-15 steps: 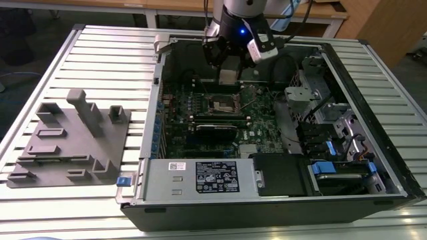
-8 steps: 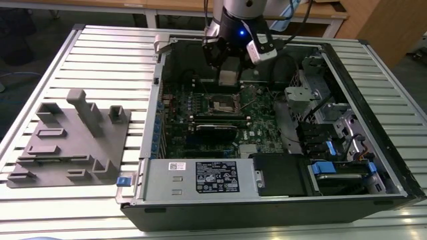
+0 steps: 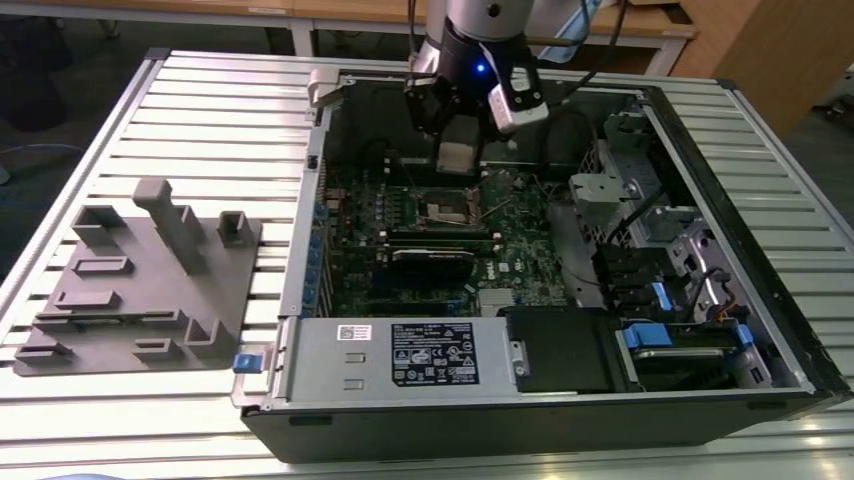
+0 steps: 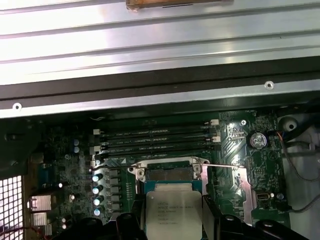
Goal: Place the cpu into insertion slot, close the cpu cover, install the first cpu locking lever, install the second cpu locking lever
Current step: 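Place the cpu into insertion slot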
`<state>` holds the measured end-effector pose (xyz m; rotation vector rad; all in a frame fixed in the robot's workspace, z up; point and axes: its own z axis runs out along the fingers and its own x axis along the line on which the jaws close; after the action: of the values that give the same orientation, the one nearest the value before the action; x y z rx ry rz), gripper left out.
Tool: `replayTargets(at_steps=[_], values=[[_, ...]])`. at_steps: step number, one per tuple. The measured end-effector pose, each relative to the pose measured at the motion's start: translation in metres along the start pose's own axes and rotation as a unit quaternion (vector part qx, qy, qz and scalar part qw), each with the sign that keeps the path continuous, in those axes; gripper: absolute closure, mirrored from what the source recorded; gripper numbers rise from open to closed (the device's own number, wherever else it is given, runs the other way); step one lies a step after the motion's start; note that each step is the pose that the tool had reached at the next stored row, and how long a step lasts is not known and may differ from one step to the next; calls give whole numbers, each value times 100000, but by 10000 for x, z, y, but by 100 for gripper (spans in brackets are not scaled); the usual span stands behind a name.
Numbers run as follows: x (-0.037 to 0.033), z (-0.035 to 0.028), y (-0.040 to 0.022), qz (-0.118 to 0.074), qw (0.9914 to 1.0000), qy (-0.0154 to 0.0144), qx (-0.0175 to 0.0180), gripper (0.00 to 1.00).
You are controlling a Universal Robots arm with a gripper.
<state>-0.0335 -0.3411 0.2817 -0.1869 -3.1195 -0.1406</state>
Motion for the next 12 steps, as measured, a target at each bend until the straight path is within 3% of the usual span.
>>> replayTargets(at_steps=[3, 6, 8, 12], values=[[0, 12, -1, 2120, 99977, -189, -40, 46], [0, 23, -2, 4633, 99892, -412, -88, 46], [-1, 31, -3, 6393, 99794, -569, -116, 46], [-1, 45, -4, 10035, 99491, -895, -187, 46]])
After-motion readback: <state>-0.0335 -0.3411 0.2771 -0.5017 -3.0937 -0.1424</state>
